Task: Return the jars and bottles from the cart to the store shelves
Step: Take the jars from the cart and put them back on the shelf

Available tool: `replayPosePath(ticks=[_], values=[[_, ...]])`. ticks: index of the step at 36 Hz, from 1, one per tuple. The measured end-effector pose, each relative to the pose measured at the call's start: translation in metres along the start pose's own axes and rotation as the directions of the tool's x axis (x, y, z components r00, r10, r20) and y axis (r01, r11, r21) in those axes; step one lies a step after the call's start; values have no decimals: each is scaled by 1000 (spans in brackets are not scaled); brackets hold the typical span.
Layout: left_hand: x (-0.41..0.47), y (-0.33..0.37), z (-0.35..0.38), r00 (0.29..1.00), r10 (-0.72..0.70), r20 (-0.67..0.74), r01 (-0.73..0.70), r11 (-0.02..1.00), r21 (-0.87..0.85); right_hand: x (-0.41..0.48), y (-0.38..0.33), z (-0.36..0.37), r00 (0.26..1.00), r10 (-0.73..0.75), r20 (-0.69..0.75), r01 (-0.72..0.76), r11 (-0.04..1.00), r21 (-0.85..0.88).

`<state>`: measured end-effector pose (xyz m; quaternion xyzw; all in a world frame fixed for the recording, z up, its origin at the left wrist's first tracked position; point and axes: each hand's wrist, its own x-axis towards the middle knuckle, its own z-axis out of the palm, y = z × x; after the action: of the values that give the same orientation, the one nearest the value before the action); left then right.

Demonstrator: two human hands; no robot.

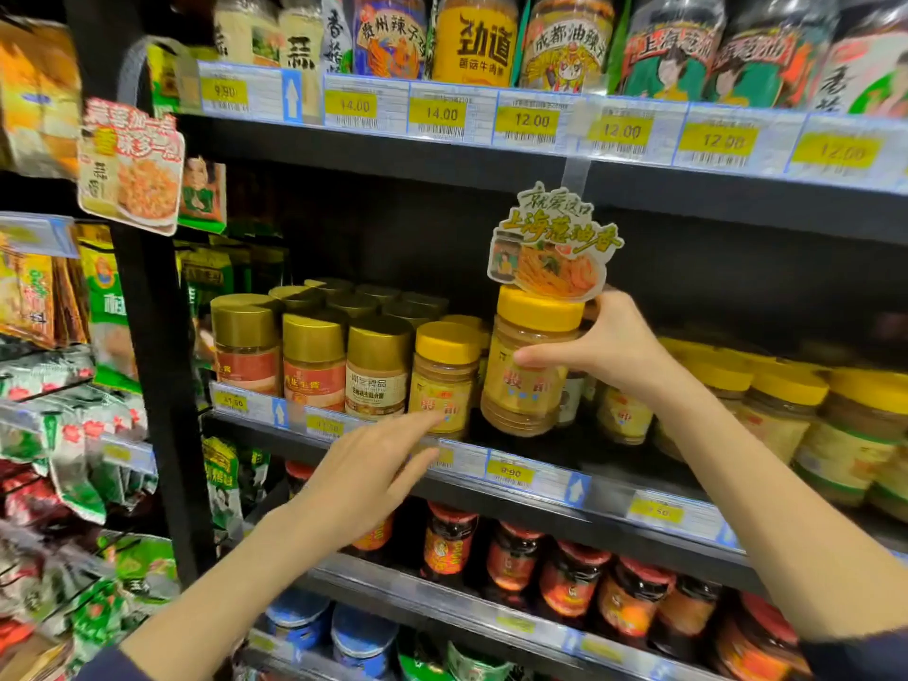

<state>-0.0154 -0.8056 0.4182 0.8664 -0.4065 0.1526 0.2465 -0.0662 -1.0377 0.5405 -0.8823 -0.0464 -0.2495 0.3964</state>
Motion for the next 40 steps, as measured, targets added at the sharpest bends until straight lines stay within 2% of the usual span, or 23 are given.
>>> replayPosePath(ticks=[4,9,16,20,32,40], values=[[-9,-18,9,1000,29,-7,-27,987,160,1,22,9,999,50,-5,-50,999,5],[-13,-20,10,998,-30,48,29,999,15,1,47,22,993,116,16,-116,993,16],[-17,-20,15,999,-31,18,32,998,-46,-1,60,34,985,172,12,-172,980,102],[-18,-21,17,1000,-27,-9,26,997,-76,1,59,35,986,165,37,-168,983,69],[-21,-22,26,998,-33,-49,29,996,-85,3,60,35,976,161,146,-171,984,58],[-20,-25,19,1000,-3,14,4,997,-71,-4,51,30,958,227,175,-218,973,-69]])
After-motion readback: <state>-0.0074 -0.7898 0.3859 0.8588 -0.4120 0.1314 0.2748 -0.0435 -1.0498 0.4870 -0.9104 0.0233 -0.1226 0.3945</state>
